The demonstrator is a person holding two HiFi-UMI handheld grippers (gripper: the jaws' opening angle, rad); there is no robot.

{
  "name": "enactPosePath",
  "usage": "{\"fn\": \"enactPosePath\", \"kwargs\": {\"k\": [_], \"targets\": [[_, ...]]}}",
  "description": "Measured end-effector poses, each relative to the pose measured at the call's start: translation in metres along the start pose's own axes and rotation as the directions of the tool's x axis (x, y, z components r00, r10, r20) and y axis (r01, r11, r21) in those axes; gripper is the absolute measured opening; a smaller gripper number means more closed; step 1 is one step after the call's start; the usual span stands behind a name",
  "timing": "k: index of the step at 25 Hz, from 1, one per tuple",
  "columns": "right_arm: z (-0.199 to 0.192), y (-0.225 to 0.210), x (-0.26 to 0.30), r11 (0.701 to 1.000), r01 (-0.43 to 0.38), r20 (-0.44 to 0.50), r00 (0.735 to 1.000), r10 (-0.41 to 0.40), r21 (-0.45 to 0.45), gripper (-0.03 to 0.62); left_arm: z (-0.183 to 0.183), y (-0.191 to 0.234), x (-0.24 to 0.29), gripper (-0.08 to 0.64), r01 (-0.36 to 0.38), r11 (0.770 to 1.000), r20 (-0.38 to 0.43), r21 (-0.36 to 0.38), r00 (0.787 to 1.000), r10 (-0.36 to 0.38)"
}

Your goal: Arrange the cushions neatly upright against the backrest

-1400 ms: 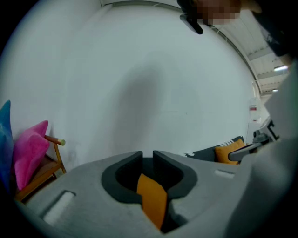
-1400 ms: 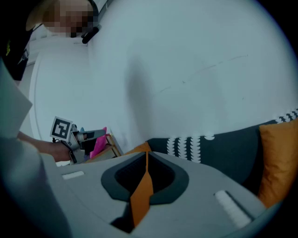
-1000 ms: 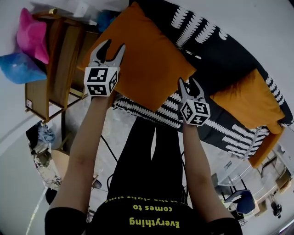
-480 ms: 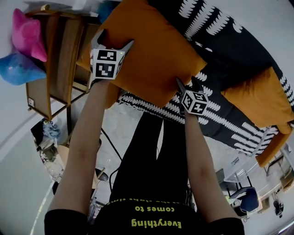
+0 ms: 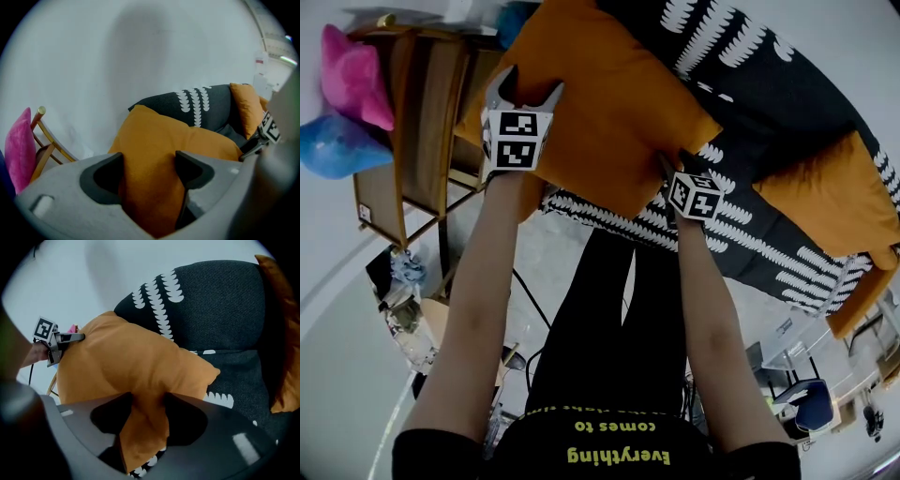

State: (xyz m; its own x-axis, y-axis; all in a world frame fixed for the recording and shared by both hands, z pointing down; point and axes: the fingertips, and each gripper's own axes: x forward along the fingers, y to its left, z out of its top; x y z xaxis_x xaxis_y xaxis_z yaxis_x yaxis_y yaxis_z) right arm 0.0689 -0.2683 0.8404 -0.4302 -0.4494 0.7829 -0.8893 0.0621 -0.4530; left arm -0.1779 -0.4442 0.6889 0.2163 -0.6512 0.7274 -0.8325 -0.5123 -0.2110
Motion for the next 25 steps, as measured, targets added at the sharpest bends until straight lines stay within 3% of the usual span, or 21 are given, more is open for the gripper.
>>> {"fn": "enactPosePath", "kwargs": {"k": [6, 14, 16, 22, 25], "targets": [[0.005, 0.002, -0.01, 0.999, 0.003, 0.046, 0.999, -0.005, 0.033, 0.022, 0.005, 0.0, -0.012, 0.169, -0.046, 0.999, -0.001, 0.004, 0.999, 0.046], [0.009, 0.007, -0.036, 1.0, -0.017, 0.102, 0.995, 0.016, 0.014, 0.015, 0.012, -0.003, -0.027, 0.054, -0.03, 0.999, 0.023, -0.029, 0.999, 0.031], [0.014, 0.006, -0.051, 1.0, -0.002, 0.153, 0.988, 0.002, 0.0, 0.015, 0.018, -0.009, -0.037, 0.027, -0.033, 0.999, 0.054, -0.03, 0.998, 0.034], [0.057, -0.014, -0.125, 0.996, 0.093, 0.386, 0.918, -0.087, 0.004, 0.015, 0.025, -0.037, -0.086, 0.015, 0.012, 0.993, 0.184, -0.12, 0.983, 0.01], [0.088, -0.022, -0.167, 0.991, 0.132, 0.49, 0.865, -0.108, -0.015, 0.015, 0.03, -0.053, -0.103, 0.015, 0.049, 0.977, 0.235, -0.207, 0.972, 0.001]]}}
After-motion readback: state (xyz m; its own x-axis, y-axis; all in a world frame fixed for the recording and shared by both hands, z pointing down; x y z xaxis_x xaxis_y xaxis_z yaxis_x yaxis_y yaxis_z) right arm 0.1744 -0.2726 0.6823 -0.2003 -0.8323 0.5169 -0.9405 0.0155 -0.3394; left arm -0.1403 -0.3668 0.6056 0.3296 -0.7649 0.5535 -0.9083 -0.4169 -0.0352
